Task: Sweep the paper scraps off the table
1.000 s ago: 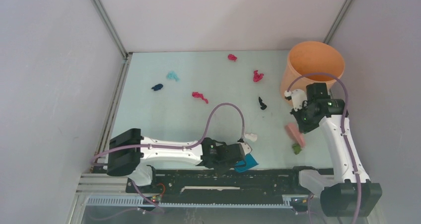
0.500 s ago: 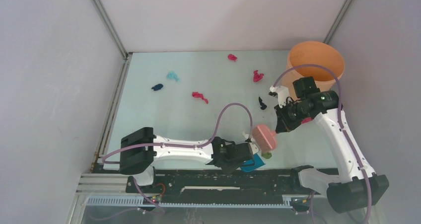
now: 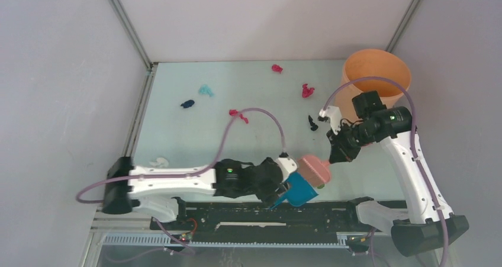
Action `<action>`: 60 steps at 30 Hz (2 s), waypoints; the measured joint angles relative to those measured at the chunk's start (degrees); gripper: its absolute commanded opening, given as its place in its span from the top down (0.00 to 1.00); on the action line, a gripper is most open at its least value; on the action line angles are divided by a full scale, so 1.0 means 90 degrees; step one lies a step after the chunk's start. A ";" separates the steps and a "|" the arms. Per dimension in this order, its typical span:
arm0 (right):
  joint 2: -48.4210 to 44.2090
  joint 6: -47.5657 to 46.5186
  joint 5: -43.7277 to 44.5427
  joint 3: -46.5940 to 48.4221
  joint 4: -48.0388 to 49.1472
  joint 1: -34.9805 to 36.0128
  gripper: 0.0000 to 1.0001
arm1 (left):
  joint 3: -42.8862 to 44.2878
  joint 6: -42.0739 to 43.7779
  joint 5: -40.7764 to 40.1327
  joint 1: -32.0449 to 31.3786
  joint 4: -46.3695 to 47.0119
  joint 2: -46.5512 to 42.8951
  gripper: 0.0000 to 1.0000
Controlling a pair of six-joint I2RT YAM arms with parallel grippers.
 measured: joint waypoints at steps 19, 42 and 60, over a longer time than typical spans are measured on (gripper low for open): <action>0.0372 -0.0610 -0.2210 0.0248 -0.0573 0.2067 1.00 | -0.0272 0.1290 0.1030 -0.0087 0.2212 -0.0891 0.74; -0.0821 0.1617 -0.4578 -0.1406 0.2535 0.0216 0.14 | -0.4505 -0.1132 -0.0777 -0.0024 0.8816 -0.3694 1.00; -0.0920 0.1877 -0.6003 -0.1804 0.3116 0.0199 0.92 | -0.4345 -0.2137 -0.0699 0.0289 1.0601 -0.2365 0.98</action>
